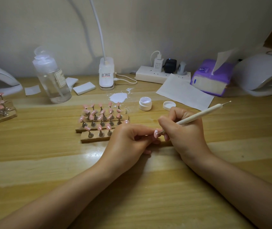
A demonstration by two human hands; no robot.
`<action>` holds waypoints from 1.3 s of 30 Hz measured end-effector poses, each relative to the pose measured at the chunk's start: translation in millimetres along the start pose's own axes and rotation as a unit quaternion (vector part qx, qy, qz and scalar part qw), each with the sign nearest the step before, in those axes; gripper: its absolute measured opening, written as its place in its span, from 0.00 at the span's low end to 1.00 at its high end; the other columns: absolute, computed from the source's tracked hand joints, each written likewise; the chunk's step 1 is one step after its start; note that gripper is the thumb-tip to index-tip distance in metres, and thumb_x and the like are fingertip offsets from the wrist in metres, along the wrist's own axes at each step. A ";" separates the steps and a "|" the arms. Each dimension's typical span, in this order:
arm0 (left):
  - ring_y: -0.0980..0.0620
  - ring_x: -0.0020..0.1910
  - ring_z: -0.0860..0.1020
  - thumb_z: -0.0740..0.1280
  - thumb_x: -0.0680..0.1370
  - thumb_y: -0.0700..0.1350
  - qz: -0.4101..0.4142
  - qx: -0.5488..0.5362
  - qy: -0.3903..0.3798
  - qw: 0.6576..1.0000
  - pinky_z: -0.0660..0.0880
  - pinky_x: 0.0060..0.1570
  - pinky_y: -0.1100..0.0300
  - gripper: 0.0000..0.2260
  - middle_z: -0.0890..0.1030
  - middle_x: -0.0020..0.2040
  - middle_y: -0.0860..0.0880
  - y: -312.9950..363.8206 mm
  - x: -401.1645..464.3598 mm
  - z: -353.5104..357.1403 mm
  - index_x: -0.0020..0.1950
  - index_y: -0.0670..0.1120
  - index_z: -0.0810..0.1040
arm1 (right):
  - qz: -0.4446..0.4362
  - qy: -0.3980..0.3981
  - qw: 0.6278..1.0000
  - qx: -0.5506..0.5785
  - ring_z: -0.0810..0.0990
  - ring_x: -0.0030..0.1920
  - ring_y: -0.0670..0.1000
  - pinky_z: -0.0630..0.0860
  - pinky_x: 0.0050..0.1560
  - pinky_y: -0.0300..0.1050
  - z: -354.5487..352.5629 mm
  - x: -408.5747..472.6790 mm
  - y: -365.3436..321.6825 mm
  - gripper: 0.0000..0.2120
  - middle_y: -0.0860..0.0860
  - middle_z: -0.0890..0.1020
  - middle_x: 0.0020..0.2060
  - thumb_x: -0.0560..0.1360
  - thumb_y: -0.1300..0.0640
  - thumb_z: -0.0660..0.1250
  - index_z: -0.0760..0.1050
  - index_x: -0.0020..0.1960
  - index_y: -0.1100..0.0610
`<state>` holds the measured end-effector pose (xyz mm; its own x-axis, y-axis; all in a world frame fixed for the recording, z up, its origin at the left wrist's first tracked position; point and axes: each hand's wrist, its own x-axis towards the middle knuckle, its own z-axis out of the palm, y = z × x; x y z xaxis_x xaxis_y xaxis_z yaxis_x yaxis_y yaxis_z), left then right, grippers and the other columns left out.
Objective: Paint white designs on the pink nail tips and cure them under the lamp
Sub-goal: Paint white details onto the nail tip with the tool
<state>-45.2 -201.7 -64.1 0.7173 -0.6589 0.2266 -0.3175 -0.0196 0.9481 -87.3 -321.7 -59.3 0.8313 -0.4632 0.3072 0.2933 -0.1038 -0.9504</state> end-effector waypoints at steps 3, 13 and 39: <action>0.61 0.36 0.81 0.68 0.73 0.35 0.002 -0.001 0.002 1.000 0.75 0.30 0.70 0.16 0.83 0.34 0.55 0.2 -0.1 0.1 0.38 0.57 0.83 | 0.002 -0.001 1.000 0.003 0.72 0.18 0.40 0.64 0.20 0.29 0.1 -0.7 -0.6 0.18 0.47 0.68 0.13 0.68 0.73 0.62 0.61 0.25 0.60; 0.62 0.37 0.81 0.68 0.74 0.36 -0.004 -0.005 -0.002 1.000 0.76 0.31 0.70 0.16 0.83 0.34 0.56 0.8 -0.3 0.0 0.37 0.59 0.83 | 0.012 0.016 0.999 0.033 0.68 0.15 0.42 0.64 0.20 0.30 -1.3 1.8 -1.0 0.19 0.47 0.64 0.14 0.68 0.73 0.60 0.59 0.25 0.58; 0.59 0.39 0.82 0.68 0.74 0.36 -0.021 0.004 0.002 1.000 0.75 0.31 0.70 0.12 0.84 0.38 0.50 0.1 -0.6 -0.5 0.40 0.52 0.84 | -0.010 -0.007 0.999 -0.029 0.69 0.17 0.40 0.63 0.20 0.30 -0.5 -1.9 -1.3 0.18 0.46 0.68 0.13 0.67 0.73 0.62 0.61 0.24 0.60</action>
<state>-45.3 -201.0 -64.0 0.7324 -0.6547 0.1871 -0.2921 -0.0539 0.9549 -89.5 -321.2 -58.7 0.8322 -0.4483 0.3263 0.2819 -0.1648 -0.9452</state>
